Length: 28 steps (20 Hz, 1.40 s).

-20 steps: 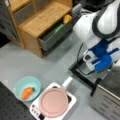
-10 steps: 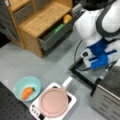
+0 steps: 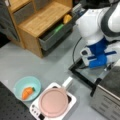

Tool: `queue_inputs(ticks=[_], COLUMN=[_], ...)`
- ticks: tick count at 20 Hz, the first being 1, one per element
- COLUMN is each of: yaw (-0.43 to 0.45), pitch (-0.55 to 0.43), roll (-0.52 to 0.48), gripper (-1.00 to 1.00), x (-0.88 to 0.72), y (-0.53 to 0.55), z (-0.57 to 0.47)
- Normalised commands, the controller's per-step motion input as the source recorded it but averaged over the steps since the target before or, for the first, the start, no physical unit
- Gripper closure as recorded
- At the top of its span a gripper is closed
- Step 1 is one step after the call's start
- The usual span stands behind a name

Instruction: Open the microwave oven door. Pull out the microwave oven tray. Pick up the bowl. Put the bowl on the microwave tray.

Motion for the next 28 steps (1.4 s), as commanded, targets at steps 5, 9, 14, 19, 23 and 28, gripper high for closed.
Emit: queue_inputs(ticks=[5, 9, 14, 19, 23, 28], yaw=[0.007, 0.069, 0.176, 0.314, 0.29, 0.24], pitch=[-0.081, -0.11, -0.118, -0.035, -0.001, 0.022], roll=[-0.325, -0.248, 0.001, 0.217, 0.133, -0.084], gripper=[1.0, 1.0, 1.0, 1.0, 1.0, 1.0], x=[0.32, 0.33, 0.36, 0.4, 0.41, 0.38], y=[-0.19, -0.31, -0.46, -0.69, -0.58, -0.39], z=[0.01, 0.01, -0.04, -0.01, 0.0, 0.01])
